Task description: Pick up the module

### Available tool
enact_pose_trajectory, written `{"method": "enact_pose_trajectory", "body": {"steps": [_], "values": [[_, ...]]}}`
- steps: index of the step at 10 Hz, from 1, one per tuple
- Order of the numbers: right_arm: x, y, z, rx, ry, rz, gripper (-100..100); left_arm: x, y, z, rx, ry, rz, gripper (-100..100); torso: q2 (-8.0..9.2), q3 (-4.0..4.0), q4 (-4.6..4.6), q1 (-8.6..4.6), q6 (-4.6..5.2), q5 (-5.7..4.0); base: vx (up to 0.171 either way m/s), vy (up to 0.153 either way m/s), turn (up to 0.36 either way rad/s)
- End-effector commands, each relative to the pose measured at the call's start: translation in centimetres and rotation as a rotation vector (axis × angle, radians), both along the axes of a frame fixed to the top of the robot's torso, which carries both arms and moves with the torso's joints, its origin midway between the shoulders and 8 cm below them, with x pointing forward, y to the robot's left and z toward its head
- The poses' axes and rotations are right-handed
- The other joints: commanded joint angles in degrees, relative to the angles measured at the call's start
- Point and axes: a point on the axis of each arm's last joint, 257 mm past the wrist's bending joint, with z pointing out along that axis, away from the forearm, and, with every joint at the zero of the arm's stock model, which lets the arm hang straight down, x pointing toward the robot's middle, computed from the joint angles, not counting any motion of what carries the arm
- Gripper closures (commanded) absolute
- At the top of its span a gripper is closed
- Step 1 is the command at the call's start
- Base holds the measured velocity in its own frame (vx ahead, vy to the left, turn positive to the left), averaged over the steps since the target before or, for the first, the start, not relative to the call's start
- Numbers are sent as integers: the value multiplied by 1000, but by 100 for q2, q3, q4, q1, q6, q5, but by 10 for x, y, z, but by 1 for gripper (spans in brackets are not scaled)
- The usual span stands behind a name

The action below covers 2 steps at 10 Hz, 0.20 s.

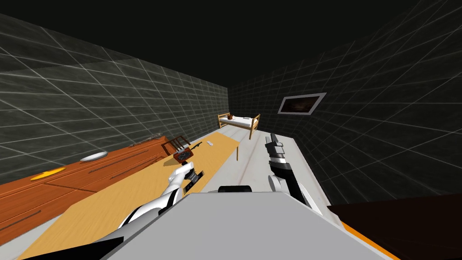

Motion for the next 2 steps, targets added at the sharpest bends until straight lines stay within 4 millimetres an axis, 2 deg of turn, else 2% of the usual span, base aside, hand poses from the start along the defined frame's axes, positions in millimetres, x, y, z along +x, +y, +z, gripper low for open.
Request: {"method": "enact_pose_trajectory", "body": {"steps": [1, 2], "values": [[0, 0, 0, 0, 0, 0, 0, 0, 0, 0, 0, 0, 0, 100, 0, 0, 0, 0, 0, 0, -15, -6, -3], [0, 0, 0, 0, 0, 0, 0, 0, 0, 1, -1, 2, 1, 0, -6, -4, -2, 3, 0, 2, 0, 0, 0]]}}
